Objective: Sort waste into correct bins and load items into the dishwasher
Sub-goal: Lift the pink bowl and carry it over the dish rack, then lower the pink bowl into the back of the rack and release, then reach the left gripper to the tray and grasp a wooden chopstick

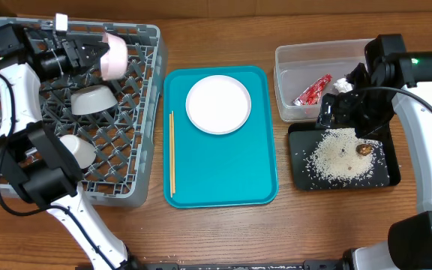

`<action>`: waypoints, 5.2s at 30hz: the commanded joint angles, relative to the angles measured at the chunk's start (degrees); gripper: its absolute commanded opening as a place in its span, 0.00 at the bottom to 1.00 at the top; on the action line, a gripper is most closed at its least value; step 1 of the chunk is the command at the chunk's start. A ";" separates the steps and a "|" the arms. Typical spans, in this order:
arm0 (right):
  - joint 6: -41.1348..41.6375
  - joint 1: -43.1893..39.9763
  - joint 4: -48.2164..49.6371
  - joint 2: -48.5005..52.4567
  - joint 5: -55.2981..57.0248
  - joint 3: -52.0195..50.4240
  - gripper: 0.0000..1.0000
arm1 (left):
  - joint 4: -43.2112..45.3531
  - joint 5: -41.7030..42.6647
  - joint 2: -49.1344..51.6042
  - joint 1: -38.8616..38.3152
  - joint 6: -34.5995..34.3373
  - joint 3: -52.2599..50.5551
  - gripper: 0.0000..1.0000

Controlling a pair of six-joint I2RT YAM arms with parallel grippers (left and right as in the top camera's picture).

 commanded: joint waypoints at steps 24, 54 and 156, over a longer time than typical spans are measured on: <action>-0.15 0.11 -0.13 -2.01 1.27 0.17 1.00 | -2.64 -26.58 -13.46 -12.00 0.81 1.09 0.49; -0.13 0.11 -0.39 -2.01 1.03 0.17 1.00 | -14.69 -84.21 -4.48 -29.68 -0.50 1.57 0.04; -0.13 0.11 -2.51 -2.01 1.07 0.17 1.00 | -48.02 -70.93 -42.14 -23.61 -20.57 -15.82 1.00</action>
